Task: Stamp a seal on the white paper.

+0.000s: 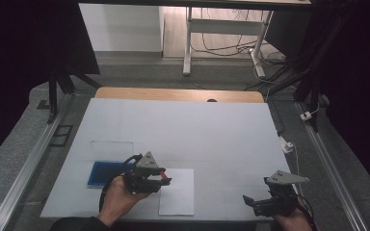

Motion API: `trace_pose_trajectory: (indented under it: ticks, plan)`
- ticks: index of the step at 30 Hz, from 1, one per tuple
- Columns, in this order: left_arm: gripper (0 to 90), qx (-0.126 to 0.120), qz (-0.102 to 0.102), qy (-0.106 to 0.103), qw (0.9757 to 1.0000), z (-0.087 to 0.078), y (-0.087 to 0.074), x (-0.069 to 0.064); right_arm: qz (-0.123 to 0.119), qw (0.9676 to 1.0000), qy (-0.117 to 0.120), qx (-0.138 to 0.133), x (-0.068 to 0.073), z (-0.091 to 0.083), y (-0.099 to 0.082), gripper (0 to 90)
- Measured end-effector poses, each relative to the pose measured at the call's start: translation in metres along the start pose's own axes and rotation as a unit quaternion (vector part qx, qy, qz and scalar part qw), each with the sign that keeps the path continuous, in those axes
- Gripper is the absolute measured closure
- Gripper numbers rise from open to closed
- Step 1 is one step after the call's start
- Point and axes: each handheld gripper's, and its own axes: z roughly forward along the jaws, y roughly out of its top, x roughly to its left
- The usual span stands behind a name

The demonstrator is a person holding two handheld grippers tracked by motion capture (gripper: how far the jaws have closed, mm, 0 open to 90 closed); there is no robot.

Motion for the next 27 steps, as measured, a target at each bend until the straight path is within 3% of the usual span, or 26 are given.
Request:
trace_pose_trajectory:
  ticks: [7,27]
  plan:
    - [58.3,0.018,0.023,-0.004,0.9996,0.017,0.006,-0.009,-0.001,1.0000,0.001,-0.001,0.000,0.000,0.000,0.0]
    - [58.3,0.050,0.042,0.000,0.9978,0.051,0.007,-0.015,-0.003,1.0000,0.001,-0.001,0.001,0.000,0.000,0.0]
